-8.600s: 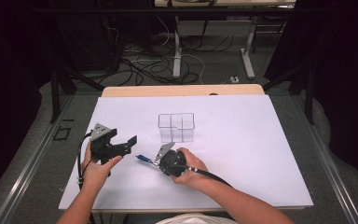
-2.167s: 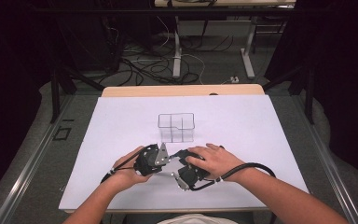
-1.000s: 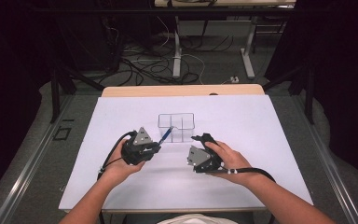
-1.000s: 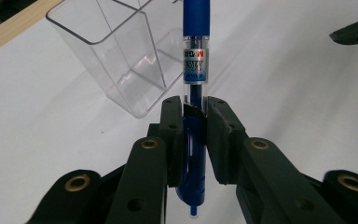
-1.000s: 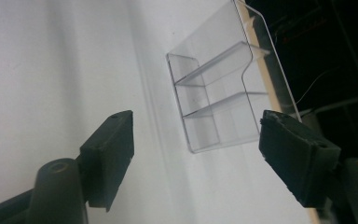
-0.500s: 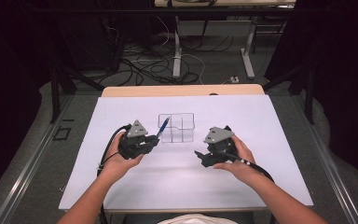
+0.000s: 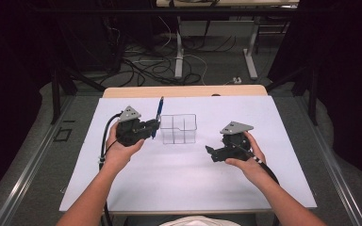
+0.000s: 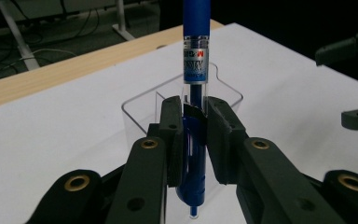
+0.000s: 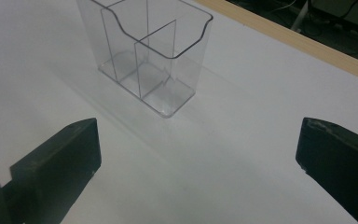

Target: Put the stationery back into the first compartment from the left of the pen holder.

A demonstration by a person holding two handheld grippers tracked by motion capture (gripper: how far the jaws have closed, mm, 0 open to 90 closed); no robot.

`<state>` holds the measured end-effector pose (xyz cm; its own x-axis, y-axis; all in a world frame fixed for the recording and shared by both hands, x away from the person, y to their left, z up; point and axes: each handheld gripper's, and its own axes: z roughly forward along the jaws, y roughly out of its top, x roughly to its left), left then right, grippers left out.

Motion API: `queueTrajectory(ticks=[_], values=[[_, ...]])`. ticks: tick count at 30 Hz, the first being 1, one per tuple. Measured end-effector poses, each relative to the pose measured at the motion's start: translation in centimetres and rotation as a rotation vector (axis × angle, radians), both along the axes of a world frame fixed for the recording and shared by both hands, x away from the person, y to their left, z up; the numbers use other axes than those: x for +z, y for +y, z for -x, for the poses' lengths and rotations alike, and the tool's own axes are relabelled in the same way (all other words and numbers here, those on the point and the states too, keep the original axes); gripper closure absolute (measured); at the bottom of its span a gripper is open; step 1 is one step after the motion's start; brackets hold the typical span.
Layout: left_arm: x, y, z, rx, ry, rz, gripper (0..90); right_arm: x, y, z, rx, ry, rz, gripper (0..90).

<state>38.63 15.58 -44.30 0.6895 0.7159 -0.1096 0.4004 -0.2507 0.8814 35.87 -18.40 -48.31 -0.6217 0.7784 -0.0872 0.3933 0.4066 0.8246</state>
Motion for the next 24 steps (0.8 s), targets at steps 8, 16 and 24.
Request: queueTrajectory(ticks=[8,16,24], values=[[1.0,-0.4,-1.2,0.031,-0.026,0.039,77.8,0.3,-1.6,-0.3,-0.063,0.034,-0.096,0.0],[1.0,-0.9,-2.4,0.061,-0.037,0.042,77.8,0.3,-2.2,-0.5,-0.097,0.045,-0.119,0.0],[0.3,-1.8,-3.4,0.093,-0.045,0.053,77.9,-0.2,-2.7,-0.7,-0.106,0.068,-0.118,0.0]])
